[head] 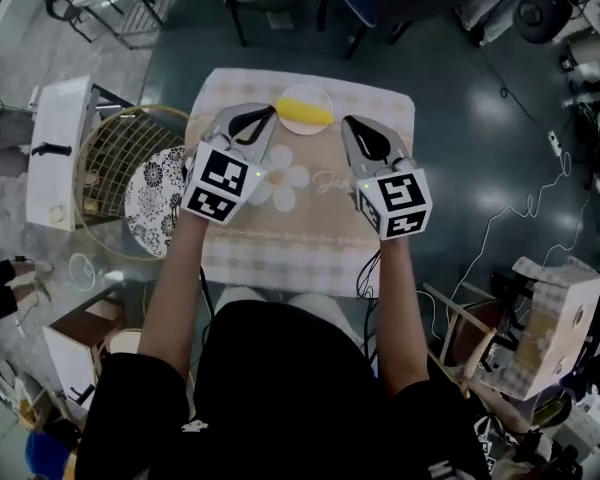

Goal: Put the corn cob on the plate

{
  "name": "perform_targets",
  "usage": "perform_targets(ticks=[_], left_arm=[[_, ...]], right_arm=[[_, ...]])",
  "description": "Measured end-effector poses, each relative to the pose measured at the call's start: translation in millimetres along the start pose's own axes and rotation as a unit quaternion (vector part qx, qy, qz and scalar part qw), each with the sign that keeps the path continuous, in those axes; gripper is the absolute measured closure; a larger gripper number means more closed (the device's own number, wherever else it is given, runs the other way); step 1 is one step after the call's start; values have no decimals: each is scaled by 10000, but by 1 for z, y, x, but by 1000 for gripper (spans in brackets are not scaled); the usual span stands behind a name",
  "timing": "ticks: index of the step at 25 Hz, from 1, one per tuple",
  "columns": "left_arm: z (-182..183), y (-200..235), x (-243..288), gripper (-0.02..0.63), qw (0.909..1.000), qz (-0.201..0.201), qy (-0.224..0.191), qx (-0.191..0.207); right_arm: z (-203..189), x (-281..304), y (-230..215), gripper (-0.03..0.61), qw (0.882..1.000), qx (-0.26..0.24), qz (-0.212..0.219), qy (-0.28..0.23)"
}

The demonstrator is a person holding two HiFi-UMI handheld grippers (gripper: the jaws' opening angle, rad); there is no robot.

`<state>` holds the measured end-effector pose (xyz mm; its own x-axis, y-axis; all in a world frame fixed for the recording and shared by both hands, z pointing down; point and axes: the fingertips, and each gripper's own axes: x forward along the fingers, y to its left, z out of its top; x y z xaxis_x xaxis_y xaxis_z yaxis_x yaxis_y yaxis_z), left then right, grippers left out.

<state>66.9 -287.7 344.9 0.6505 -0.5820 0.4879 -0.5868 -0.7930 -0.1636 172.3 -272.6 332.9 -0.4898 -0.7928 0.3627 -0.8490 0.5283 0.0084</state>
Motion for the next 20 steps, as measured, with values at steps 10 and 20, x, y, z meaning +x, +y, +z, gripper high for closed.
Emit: perform_targets(ticks=[10,20], left_arm=[[38,-6,-38,607,9969,385,-653,-197],[59,-18,-77,607,9939,446,-979,-236]], right_arm=[[36,-26,0,575,9974,232,-148,-667],[62,-58,25,575,9952,174,-285,-921]])
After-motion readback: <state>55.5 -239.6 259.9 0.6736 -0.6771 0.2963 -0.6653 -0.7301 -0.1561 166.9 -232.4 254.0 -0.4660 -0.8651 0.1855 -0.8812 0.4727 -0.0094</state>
